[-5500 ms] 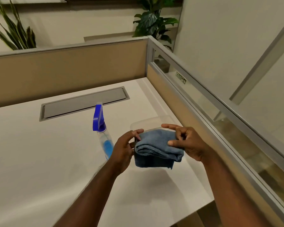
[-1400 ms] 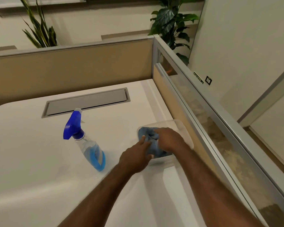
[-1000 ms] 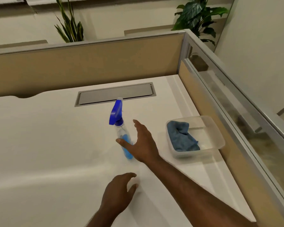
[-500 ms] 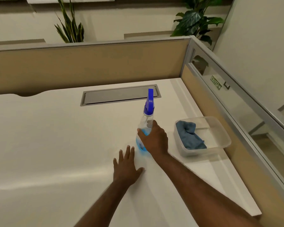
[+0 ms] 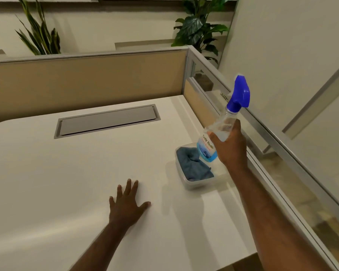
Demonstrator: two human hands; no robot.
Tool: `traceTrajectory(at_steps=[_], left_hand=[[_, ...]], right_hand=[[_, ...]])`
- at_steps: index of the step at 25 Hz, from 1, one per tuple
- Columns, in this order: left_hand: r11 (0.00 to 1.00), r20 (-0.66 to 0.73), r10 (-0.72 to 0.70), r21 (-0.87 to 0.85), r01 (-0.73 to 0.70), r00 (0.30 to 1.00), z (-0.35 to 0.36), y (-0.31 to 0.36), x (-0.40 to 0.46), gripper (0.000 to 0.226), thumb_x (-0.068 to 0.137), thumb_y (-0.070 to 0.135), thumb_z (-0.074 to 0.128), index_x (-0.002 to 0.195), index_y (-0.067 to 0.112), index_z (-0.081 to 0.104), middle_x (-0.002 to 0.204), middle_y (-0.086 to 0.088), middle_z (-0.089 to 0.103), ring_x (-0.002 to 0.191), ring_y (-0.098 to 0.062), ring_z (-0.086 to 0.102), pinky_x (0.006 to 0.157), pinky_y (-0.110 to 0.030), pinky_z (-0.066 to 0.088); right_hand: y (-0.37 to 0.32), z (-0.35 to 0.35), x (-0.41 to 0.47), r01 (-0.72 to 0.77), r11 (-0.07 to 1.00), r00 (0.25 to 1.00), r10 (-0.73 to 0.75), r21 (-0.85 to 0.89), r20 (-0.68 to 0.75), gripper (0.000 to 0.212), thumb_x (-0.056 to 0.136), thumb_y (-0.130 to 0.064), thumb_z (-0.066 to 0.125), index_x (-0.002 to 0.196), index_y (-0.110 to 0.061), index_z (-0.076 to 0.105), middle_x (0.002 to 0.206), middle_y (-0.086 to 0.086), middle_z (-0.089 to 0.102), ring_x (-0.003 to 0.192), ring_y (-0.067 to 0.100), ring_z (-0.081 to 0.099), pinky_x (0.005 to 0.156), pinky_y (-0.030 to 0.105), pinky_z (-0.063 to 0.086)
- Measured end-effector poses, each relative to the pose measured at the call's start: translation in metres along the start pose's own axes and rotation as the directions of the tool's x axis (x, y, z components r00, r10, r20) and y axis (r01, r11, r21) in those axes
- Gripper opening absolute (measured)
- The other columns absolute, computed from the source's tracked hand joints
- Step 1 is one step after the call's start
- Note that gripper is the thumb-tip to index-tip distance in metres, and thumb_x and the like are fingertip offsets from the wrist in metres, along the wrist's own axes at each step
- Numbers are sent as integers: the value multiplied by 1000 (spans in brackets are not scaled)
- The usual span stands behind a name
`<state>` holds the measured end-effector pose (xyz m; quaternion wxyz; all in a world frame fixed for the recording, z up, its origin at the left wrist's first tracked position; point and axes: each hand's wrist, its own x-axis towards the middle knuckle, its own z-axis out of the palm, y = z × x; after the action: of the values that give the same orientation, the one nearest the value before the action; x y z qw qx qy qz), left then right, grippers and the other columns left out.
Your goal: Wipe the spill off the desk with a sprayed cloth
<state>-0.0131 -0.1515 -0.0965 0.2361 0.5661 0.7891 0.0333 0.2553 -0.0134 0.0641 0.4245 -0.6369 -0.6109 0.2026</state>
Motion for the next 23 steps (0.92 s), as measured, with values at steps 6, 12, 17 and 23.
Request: traceTrajectory(at_steps=[6, 12, 17, 23], left_hand=[[999, 15, -29, 39, 28, 999, 7, 9, 1, 89, 82, 71, 43, 152, 35, 1, 162, 7, -9, 149, -28, -10, 117, -55, 5], [999, 13, -43, 27, 43, 999, 9, 9, 2, 90, 81, 72, 44, 152, 36, 2, 162, 8, -9, 149, -26, -11, 117, -55, 4], [998, 12, -43, 35, 42, 999, 9, 10, 1, 90, 81, 73, 43, 152, 35, 1, 162, 8, -10, 149, -26, -11, 117, -55, 5], [999, 30, -40, 35, 39, 999, 5, 9, -1, 91, 81, 73, 43, 152, 35, -1, 162, 8, -11, 148, -26, -12, 117, -55, 4]], right_hand=[[64, 7, 0, -63, 993, 995, 69, -99, 65, 64, 79, -35, 73, 131, -16, 41, 124, 8, 61, 110, 25, 62, 87, 42, 56], [91, 20, 5, -124, 990, 985, 132, -67, 115, 66, 82, -31, 70, 136, -15, 35, 135, 9, 52, 122, 26, 54, 92, 39, 50], [99, 18, 9, -162, 986, 983, 165, -44, 74, 69, 82, -26, 71, 138, -12, 34, 137, 10, 51, 123, 28, 53, 97, 43, 49], [104, 16, -4, -167, 986, 986, 167, 20, 0, 61, 81, -29, 70, 132, -13, 41, 132, 9, 55, 118, 27, 58, 94, 43, 53]])
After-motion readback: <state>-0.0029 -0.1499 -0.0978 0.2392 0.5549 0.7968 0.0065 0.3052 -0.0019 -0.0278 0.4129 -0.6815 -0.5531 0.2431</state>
